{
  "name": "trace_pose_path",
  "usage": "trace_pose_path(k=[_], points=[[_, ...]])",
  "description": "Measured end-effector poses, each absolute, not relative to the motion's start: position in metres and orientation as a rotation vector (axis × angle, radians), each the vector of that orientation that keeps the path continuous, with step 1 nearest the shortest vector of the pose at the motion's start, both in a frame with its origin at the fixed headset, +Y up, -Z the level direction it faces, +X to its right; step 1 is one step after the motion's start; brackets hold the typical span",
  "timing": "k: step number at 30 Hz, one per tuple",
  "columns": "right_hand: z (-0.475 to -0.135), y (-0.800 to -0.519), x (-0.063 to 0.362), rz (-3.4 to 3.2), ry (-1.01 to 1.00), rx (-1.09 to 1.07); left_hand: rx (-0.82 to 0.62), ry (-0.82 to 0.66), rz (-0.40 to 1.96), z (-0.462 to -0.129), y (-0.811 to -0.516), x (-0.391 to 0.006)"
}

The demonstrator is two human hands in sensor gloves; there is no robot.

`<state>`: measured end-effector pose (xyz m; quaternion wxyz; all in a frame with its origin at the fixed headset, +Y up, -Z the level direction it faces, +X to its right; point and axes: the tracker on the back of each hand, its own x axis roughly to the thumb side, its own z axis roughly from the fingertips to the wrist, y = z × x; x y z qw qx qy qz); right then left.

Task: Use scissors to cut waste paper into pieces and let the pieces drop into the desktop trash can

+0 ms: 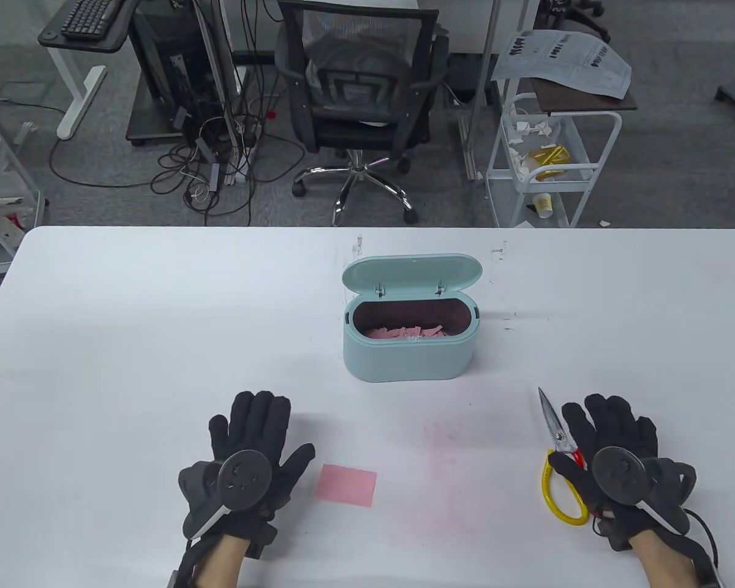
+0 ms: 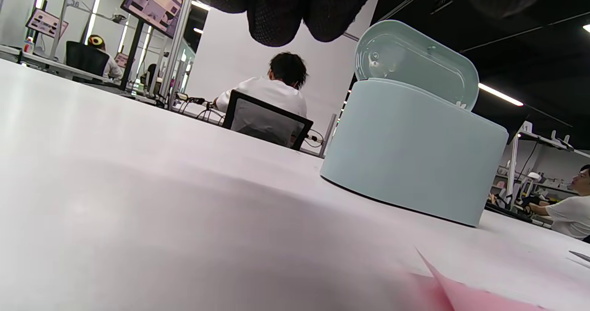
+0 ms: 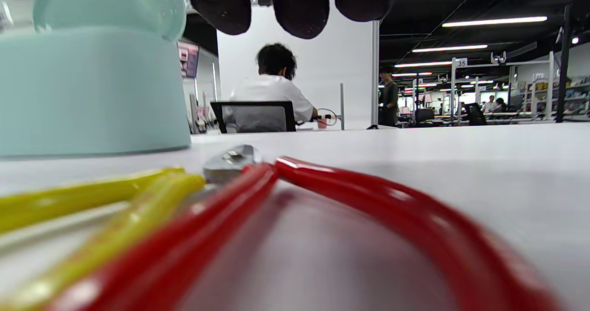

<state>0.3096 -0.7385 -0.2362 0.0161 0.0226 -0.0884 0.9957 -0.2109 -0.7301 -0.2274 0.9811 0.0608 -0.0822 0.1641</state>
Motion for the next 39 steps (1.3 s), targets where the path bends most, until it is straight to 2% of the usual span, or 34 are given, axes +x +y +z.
trace_pose_path(k=[7, 11, 15, 18, 21, 23, 27, 32, 39], points=[[-0.227, -0.732, 0.303, 3.116, -0.039, -0.14, 0.095, -0.186, 0.33, -0.227, -0.731, -0.209], [-0.229, -0.729, 0.29, 3.213, 0.217, -0.388, 0.087, -0.187, 0.328, -0.227, -0.731, -0.208], [-0.235, -0.741, 0.281, 3.192, 0.513, -0.551, 0.077, -0.187, 0.335, -0.226, -0.731, -0.209], [-0.242, -0.747, 0.275, 3.254, 0.414, -0.611, 0.076, -0.192, 0.333, -0.224, -0.731, -0.208], [-0.246, -0.751, 0.266, 3.305, 0.38, -0.722, 0.062, -0.191, 0.333, -0.224, -0.732, -0.206], [-0.247, -0.751, 0.264, 3.264, 0.431, -0.799, 0.064, -0.188, 0.327, -0.224, -0.732, -0.206], [-0.247, -0.756, 0.259, 3.247, 0.371, -0.897, 0.053, -0.178, 0.342, -0.224, -0.734, -0.208], [-0.242, -0.763, 0.247, 3.339, 0.239, -0.825, 0.025, -0.19, 0.382, -0.225, -0.737, -0.209], [-0.244, -0.766, 0.257, 3.311, 0.341, -0.804, 0.029, -0.21, 0.378, -0.224, -0.736, -0.21]])
